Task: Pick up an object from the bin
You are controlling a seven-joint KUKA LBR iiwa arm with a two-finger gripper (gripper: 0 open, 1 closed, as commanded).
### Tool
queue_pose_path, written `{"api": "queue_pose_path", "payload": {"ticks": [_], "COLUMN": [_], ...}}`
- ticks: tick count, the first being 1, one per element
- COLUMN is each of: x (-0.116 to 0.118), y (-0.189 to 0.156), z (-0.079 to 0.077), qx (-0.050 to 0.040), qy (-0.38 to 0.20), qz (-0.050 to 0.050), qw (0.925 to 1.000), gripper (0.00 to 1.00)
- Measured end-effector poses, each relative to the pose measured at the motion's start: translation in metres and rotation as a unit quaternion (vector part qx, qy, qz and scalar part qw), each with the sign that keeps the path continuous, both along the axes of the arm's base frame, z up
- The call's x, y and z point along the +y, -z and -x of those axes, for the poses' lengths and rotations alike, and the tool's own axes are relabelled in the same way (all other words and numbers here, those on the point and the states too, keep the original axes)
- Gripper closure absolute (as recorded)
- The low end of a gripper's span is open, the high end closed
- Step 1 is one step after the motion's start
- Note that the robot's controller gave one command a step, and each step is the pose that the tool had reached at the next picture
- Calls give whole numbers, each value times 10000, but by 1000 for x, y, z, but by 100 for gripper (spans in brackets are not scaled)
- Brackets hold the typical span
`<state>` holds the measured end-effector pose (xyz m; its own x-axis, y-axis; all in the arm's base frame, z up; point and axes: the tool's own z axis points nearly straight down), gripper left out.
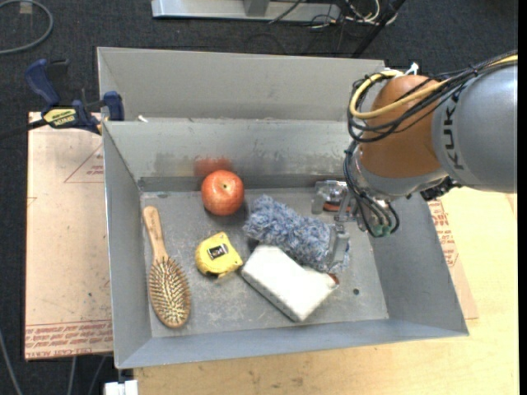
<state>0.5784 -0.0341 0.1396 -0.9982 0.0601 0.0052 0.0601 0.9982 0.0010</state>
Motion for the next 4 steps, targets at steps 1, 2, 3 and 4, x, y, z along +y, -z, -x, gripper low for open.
{"api": "queue_pose_path", "payload": {"ticks": [1, 2, 3, 4], "x": [34, 60, 62, 62], "y": [3, 65, 62, 62], "z": [-20, -8, -32, -32], "qx": [-65, 60, -142, -142], "qy": [758, 646, 1820, 1818], "qz": [-3, 7, -42, -42], "qw": [9971, 9979, 9832, 9832], "gripper": [0, 0, 100, 100]}}
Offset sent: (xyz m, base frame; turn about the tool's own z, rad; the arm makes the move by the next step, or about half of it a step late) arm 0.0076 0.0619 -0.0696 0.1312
